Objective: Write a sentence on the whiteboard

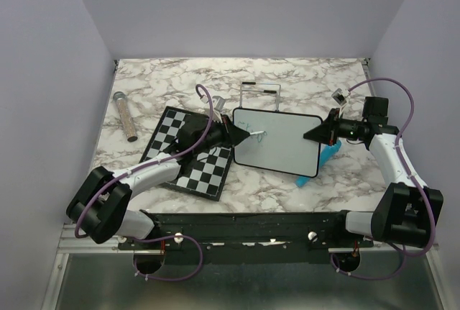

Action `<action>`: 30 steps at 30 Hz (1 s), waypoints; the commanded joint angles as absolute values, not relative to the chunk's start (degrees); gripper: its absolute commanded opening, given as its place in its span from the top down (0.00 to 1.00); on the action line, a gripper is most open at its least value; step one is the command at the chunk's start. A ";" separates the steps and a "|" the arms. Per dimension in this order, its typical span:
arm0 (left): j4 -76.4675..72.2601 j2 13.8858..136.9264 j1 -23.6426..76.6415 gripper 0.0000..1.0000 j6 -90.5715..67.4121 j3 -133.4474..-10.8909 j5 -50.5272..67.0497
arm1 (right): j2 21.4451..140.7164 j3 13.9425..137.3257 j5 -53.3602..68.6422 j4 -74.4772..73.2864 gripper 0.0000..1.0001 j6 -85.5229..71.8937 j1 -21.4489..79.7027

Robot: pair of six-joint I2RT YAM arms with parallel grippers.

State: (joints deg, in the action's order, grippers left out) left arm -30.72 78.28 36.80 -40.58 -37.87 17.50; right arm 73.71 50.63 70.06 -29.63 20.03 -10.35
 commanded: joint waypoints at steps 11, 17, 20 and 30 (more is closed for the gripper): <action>-26.90 77.17 35.95 1.00 -39.03 -36.83 15.29 | 73.83 51.06 67.76 -29.36 1.00 22.94 -10.02; -24.44 76.90 35.95 1.00 -38.06 -36.91 16.17 | 73.83 51.06 67.85 -29.36 1.00 22.94 -10.11; -23.38 76.73 35.95 1.00 -37.71 -36.91 16.87 | 73.92 50.98 67.85 -29.36 1.00 22.94 -10.11; -24.96 78.92 35.95 1.00 -38.23 -38.32 21.26 | 73.83 51.06 67.85 -29.36 0.99 22.85 -10.11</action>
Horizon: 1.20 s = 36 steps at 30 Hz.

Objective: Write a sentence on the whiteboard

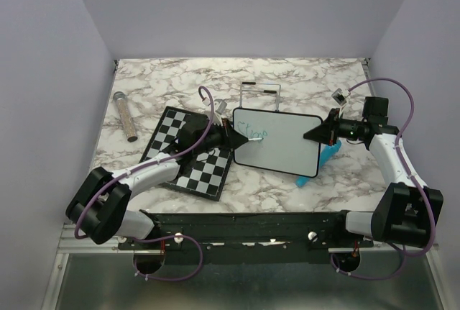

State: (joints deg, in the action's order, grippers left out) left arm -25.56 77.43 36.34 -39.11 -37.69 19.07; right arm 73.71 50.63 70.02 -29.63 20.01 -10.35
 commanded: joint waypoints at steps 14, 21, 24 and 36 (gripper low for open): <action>-27.86 80.16 35.95 1.00 -39.99 -40.08 20.13 | 73.74 51.06 67.85 -29.36 0.99 23.03 -10.11; -28.39 79.72 35.95 1.00 -40.25 -40.52 18.90 | 73.74 51.15 67.85 -29.36 0.99 23.03 -10.11; -28.56 79.37 35.77 1.00 -40.34 -40.43 18.63 | 73.74 50.98 67.85 -29.36 1.00 23.03 -10.11; -30.50 78.66 35.68 1.00 -41.13 -39.55 18.99 | 73.74 51.06 67.85 -29.36 0.99 23.03 -10.11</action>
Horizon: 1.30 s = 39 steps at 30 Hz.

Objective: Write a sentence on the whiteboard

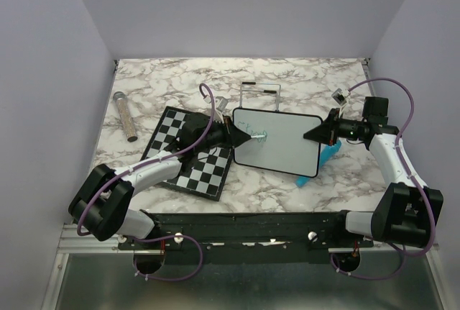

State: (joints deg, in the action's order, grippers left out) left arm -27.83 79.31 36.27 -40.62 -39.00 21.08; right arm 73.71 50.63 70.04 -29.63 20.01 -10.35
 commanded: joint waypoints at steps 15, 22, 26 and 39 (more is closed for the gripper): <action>-28.57 80.15 35.51 1.00 -40.78 -39.81 20.74 | 73.74 51.15 67.85 -29.44 0.99 23.03 -10.11; -26.98 80.86 35.51 1.00 -39.90 -39.38 22.67 | 73.74 51.06 67.85 -29.44 0.99 23.03 -10.11; -26.63 81.30 35.51 1.00 -39.73 -39.20 24.17 | 73.74 50.98 67.85 -29.44 0.99 23.03 -10.11; -18.20 81.21 35.33 1.00 -35.78 -39.37 24.53 | 73.65 51.06 67.85 -29.44 1.00 22.94 -10.11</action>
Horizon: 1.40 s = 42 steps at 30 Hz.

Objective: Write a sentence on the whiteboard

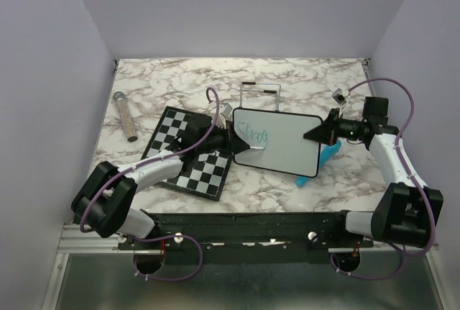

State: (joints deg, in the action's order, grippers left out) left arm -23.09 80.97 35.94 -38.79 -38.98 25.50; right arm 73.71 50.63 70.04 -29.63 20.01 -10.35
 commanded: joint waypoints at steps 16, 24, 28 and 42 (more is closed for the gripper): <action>-22.32 73.04 34.63 1.00 -34.80 -40.44 23.55 | 73.48 51.15 67.85 -29.44 0.99 23.03 -10.11; -24.78 64.00 33.14 1.00 -36.12 -38.41 23.55 | 73.39 51.06 68.03 -29.53 0.99 23.12 -10.11; -28.91 61.00 32.08 1.00 -38.49 -34.99 23.47 | 73.30 51.06 67.94 -29.53 0.99 23.12 -10.11; -42.09 55.55 31.99 1.00 -47.81 -22.15 22.50 | 73.48 50.98 67.85 -29.62 0.99 23.29 -10.11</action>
State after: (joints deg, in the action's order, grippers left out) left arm -35.86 58.00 32.21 -45.17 -24.38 23.59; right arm 73.71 50.63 70.11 -29.65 20.45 -10.35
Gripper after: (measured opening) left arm 0.185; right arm 0.063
